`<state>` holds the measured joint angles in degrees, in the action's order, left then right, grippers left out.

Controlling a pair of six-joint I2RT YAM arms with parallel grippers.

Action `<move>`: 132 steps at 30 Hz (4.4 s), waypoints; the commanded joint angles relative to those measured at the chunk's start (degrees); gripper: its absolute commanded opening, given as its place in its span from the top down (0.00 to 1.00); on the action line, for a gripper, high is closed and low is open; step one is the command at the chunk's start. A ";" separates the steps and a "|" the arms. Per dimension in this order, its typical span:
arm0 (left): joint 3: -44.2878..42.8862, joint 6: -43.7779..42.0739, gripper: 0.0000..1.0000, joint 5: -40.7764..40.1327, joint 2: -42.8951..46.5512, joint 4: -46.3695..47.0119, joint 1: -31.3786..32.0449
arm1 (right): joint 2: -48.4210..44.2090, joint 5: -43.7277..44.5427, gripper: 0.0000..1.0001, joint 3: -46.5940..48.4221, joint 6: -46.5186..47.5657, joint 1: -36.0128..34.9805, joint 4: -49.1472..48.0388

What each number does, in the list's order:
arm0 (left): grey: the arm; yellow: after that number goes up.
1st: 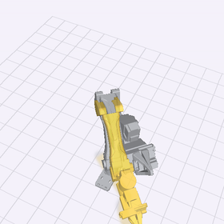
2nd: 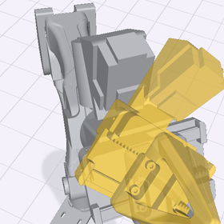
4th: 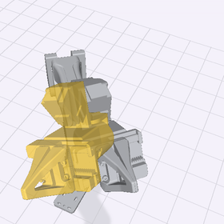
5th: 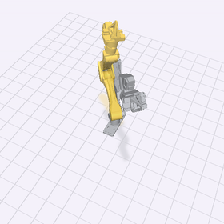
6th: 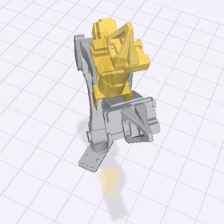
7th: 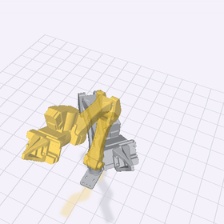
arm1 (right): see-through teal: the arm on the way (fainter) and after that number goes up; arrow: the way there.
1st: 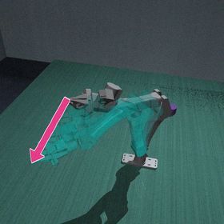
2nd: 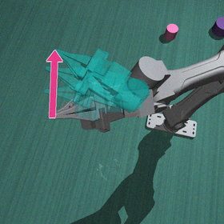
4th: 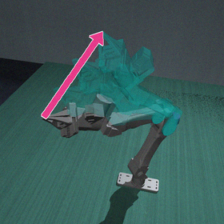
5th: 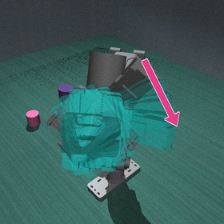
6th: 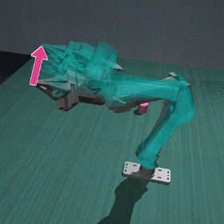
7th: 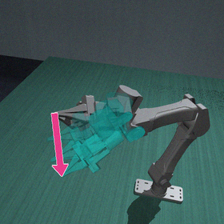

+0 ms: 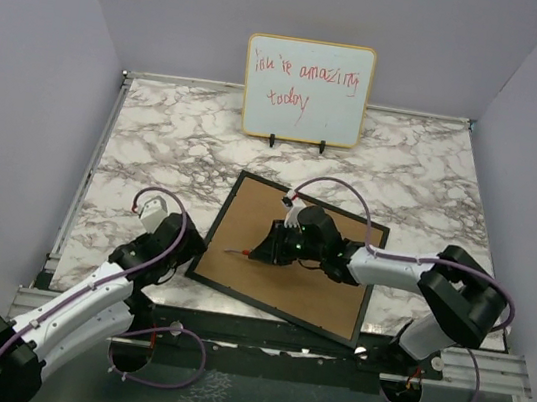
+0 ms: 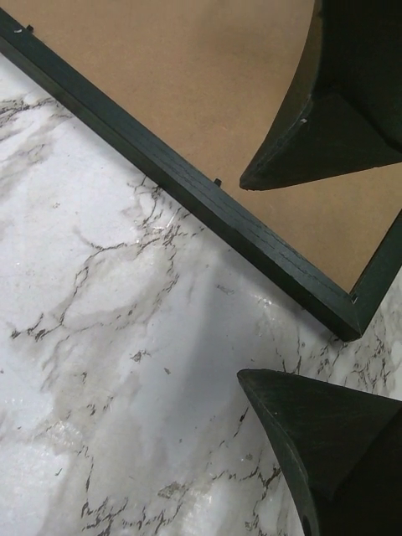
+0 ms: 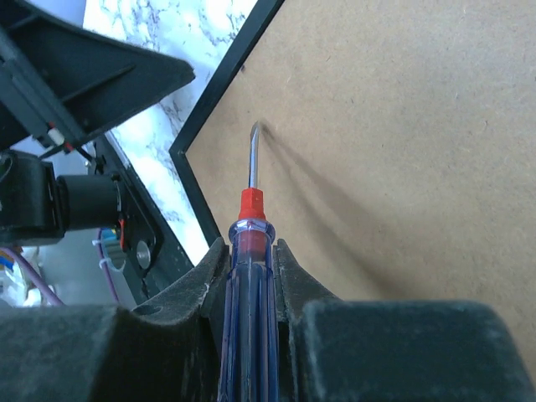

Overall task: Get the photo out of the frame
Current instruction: Release the photo frame item from the photo frame.

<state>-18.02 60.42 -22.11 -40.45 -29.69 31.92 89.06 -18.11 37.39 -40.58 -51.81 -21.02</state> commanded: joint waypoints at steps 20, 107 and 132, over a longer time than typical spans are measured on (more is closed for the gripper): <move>3.09 4.46 0.34 6.13 2.76 -1.27 -0.37 | 11.86 0.84 0.99 6.33 -8.47 -0.66 -3.79; 3.12 -5.82 0.92 14.01 -12.01 10.28 0.77 | 19.28 11.49 0.99 36.56 7.42 -2.59 29.39; 2.86 -6.10 0.56 12.97 -7.94 9.05 0.77 | 9.00 3.45 0.99 25.41 10.96 -0.31 21.61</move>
<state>-16.14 54.08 -10.90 -48.66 -16.25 32.38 100.38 -9.08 66.96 -30.11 -52.69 7.40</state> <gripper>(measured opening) 0.319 0.212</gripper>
